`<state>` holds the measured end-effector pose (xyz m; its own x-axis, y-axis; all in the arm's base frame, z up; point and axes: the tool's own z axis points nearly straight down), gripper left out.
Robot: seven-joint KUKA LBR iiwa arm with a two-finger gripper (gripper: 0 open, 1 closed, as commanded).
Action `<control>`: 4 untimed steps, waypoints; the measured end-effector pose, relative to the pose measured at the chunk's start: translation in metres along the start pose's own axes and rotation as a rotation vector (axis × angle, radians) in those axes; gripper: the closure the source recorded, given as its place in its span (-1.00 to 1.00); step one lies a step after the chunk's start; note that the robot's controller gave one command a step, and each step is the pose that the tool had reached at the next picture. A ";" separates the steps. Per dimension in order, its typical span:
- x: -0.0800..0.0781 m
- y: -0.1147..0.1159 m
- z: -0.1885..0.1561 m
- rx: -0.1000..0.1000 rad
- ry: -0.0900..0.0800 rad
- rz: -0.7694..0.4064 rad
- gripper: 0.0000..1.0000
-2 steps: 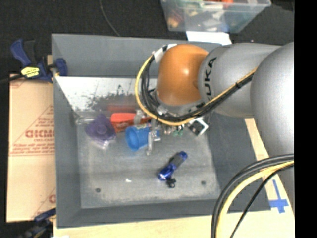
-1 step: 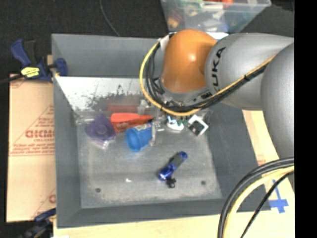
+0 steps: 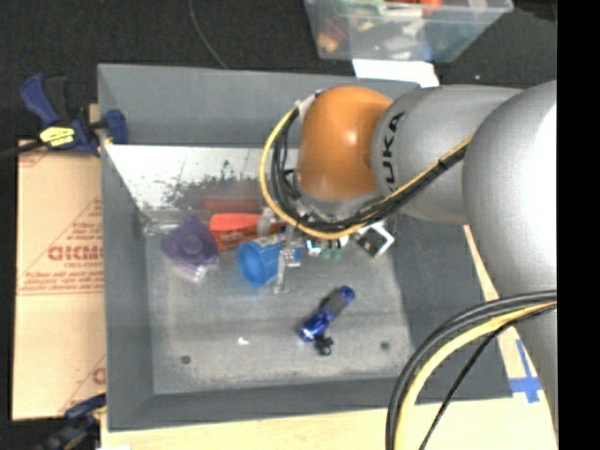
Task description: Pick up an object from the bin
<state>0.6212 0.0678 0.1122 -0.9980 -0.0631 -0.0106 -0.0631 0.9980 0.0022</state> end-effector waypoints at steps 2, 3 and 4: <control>-0.002 0.004 0.033 -0.002 -0.034 0.125 1.00; -0.002 0.004 0.033 -0.003 -0.034 0.125 1.00; 0.001 0.004 0.009 -0.002 -0.024 0.126 1.00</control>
Offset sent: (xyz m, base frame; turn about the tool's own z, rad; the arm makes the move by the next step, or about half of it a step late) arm -0.0058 0.0060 -0.0422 0.1231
